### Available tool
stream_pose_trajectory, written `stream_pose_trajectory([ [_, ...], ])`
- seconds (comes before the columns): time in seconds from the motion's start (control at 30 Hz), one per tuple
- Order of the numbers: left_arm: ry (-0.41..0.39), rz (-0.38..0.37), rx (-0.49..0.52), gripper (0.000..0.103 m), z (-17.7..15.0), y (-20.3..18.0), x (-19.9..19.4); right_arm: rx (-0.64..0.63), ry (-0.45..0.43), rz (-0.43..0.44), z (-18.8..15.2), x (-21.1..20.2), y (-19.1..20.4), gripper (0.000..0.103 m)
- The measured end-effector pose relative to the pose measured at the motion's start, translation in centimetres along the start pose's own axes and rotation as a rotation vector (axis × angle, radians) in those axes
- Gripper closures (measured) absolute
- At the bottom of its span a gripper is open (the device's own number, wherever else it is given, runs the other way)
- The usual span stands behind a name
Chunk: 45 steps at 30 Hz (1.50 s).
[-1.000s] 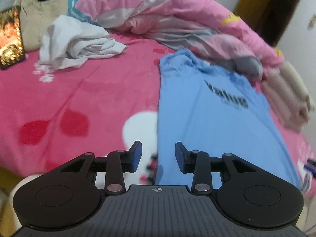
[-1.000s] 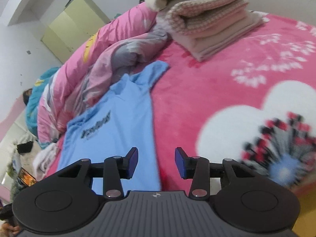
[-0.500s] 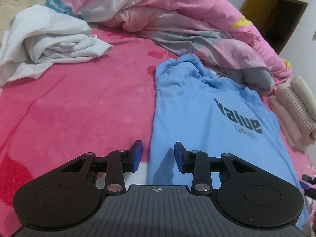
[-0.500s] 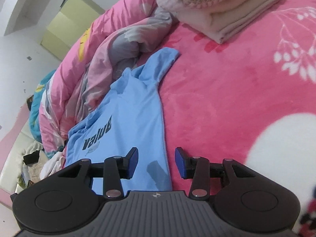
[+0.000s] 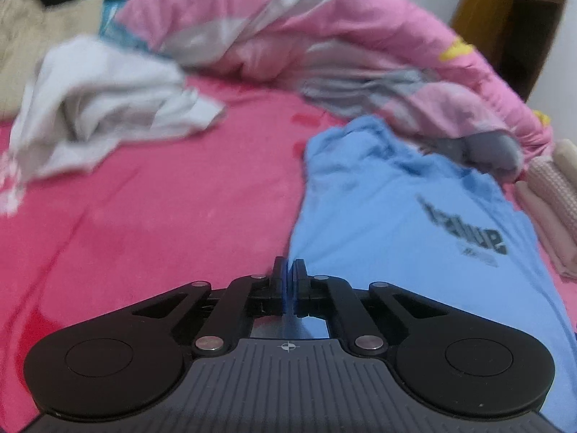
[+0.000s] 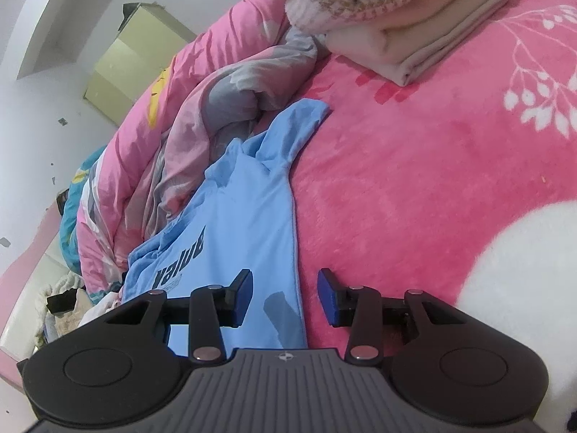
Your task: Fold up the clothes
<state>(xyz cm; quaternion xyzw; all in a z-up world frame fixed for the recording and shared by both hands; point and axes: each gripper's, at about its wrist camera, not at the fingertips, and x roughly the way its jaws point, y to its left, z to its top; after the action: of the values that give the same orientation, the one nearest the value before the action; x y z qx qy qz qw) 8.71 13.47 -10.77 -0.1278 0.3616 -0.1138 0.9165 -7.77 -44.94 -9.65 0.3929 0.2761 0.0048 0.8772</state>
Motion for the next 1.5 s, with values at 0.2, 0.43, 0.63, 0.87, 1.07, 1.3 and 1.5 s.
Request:
stream_pose_trajectory([
  [0.2,-0.015,-0.057,-0.083,0.098,0.2,0.9,-0.1,0.015,-0.006,0.012,0.0,-0.2,-0.3,0.061],
  [0.43,0.031,-0.099,-0.105,0.071,3.3,0.9,2.1,0.024,-0.01,0.016,-0.1,-0.2,-0.4,0.061],
  [0.63,0.068,-0.099,-0.02,0.074,5.9,-0.4,6.4,0.024,-0.01,0.016,0.0,0.0,-0.4,0.061],
  [0.87,0.023,-0.053,-0.039,0.098,6.1,0.2,7.8,0.023,-0.011,0.015,0.0,0.0,-0.4,0.06],
  [1.07,0.023,-0.056,-0.033,0.091,6.0,0.5,7.1,0.025,-0.012,0.017,0.0,0.0,-0.4,0.06],
  [1.3,-0.034,0.034,-0.038,0.081,5.4,2.3,0.3,0.033,-0.015,0.032,0.0,-0.2,-0.7,0.06],
  [1.5,-0.028,0.04,0.08,0.081,2.1,1.0,-6.4,0.047,-0.016,0.049,0.0,-0.3,-1.0,0.06],
])
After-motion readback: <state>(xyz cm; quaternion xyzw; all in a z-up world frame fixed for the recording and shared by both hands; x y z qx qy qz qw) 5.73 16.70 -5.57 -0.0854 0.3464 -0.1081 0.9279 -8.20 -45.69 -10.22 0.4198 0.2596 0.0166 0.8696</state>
